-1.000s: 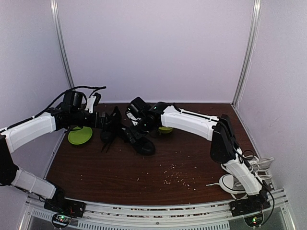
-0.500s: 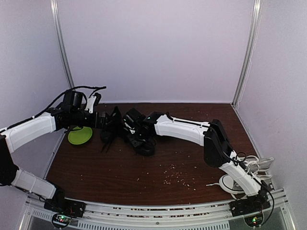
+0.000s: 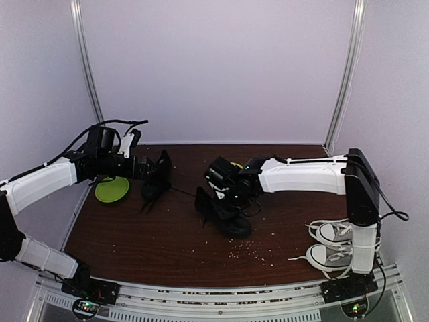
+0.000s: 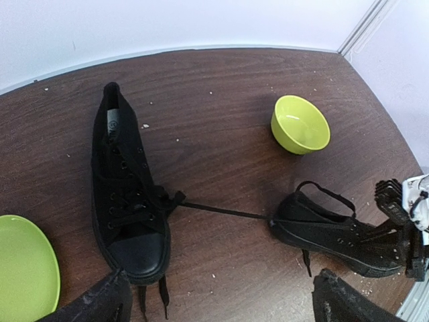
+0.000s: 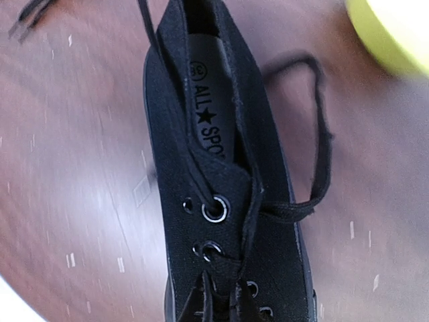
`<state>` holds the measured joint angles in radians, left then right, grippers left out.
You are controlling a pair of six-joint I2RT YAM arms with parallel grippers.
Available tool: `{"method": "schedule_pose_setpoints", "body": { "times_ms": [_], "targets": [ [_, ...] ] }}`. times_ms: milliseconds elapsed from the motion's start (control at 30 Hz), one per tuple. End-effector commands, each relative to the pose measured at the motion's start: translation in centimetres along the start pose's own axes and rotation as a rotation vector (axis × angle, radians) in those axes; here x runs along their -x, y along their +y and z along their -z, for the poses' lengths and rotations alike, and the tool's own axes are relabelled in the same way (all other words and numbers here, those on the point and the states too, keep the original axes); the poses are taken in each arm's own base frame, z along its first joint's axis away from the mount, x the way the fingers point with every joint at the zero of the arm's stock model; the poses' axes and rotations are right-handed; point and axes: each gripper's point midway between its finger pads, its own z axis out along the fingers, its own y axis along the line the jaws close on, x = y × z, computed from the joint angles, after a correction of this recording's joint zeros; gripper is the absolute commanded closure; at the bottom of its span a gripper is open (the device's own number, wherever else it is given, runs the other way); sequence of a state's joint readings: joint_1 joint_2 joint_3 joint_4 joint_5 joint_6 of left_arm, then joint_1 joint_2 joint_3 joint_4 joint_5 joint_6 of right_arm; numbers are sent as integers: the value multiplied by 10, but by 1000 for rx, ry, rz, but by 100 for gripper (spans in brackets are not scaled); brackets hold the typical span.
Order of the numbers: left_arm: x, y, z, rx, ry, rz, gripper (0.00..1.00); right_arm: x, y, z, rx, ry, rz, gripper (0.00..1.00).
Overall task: Tie the shoes
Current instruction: Move the shoe to the center of the board.
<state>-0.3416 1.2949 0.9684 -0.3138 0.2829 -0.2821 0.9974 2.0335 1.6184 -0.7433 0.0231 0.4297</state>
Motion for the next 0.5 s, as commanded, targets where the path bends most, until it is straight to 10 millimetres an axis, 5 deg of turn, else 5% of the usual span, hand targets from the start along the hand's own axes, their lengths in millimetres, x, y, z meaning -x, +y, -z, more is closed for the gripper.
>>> {"method": "schedule_pose_setpoints", "body": {
  "times_ms": [0, 267, 400, 467],
  "targets": [
    [9, -3, 4, -18, -37, -36, 5, -34, -8, 32, 30, 9, -122, 100],
    [4, -8, -1, -48, -6, -62, 10, -66, -30, 66, -3, -9, -189, 100],
    [-1, -22, -12, -81, 53, -175, 14, -39, -14, 92, 69, -81, -133, 100],
    [-11, -25, -31, -39, 148, -253, 4, -29, -10, 98, 72, -104, -109, 100]
  ]
}}
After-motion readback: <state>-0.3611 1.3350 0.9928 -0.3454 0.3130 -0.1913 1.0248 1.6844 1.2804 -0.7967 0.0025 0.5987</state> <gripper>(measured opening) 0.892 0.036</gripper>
